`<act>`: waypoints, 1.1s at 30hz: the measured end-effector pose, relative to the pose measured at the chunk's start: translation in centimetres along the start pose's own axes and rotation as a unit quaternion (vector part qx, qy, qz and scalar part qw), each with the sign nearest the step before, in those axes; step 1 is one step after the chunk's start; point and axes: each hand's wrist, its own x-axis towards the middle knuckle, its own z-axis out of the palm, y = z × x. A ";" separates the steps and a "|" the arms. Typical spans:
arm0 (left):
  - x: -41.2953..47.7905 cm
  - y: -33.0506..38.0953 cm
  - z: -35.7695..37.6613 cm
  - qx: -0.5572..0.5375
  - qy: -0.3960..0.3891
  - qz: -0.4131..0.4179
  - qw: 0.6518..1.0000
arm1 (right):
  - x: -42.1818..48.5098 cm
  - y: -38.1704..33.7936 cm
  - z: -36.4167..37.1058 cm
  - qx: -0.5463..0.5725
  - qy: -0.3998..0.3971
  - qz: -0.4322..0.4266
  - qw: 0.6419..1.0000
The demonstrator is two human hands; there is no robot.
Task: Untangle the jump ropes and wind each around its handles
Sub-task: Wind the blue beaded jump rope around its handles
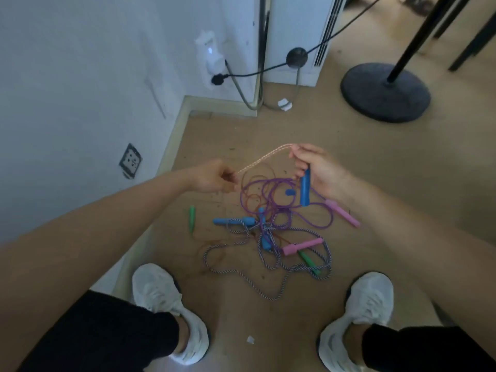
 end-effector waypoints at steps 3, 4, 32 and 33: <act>-2.4 -0.2 -2.7 0.068 -0.018 -0.035 0.997 | -0.8 -3.4 -0.4 0.029 0.052 -0.020 0.998; -3.2 -0.2 -3.6 0.066 -0.020 -0.052 0.996 | -1.0 -4.3 -0.7 0.032 0.062 -0.023 0.997; -5.2 10.5 -2.6 -0.110 0.123 0.068 0.984 | -6.3 -9.0 2.1 0.074 -0.050 0.061 0.994; -5.0 10.7 -1.6 -0.133 0.102 0.076 0.983 | -6.3 -9.0 2.3 0.082 -0.051 0.058 0.994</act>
